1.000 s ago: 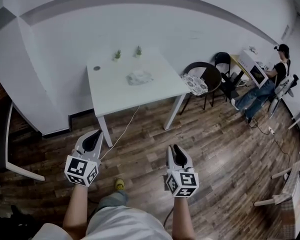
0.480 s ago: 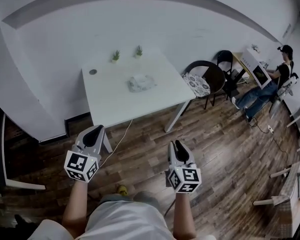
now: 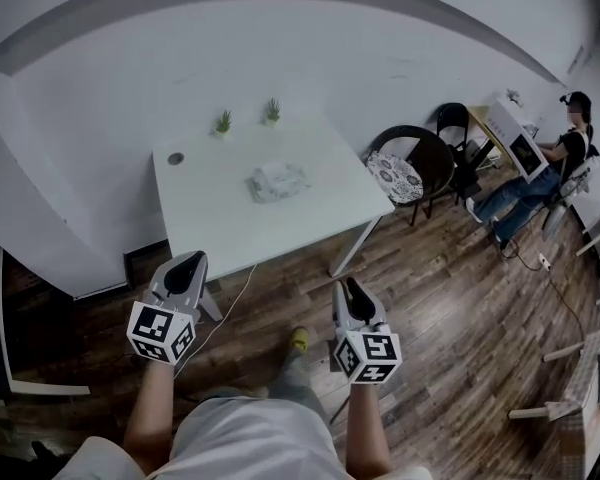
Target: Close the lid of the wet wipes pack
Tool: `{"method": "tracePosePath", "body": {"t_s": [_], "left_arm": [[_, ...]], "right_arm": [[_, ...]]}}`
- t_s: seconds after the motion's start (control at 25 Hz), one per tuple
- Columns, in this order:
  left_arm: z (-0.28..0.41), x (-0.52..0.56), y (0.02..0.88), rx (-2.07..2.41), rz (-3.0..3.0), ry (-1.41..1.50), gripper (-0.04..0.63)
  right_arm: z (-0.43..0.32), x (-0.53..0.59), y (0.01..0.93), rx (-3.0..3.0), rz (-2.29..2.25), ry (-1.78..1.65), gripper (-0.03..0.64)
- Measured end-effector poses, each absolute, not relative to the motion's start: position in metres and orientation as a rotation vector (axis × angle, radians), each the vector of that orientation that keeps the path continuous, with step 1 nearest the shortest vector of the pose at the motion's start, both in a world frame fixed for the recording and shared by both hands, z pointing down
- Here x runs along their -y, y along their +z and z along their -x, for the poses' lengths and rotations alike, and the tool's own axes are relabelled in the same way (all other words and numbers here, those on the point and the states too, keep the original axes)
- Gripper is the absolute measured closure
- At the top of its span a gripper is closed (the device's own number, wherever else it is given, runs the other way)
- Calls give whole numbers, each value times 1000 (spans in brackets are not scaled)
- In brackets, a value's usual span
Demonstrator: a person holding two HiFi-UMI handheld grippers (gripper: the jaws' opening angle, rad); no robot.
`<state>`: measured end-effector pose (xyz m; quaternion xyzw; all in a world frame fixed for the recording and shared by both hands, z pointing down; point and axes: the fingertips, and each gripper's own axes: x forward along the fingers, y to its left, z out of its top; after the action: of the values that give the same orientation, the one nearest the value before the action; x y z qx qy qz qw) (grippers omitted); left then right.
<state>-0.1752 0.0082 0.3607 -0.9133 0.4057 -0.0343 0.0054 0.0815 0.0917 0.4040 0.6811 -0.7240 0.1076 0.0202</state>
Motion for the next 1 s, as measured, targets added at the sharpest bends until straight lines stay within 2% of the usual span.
{"method": "tracePosePath", "body": {"t_s": [0.6,1.0], "left_arm": [[60,182,396,-1513,2787,-221,589],[20,253,399,-1683,2696,-333,589]], "right_arm": [[-221,132,435,2352,-1921,412,523],[-237,240,450,2508,-1627,496,525]]}}
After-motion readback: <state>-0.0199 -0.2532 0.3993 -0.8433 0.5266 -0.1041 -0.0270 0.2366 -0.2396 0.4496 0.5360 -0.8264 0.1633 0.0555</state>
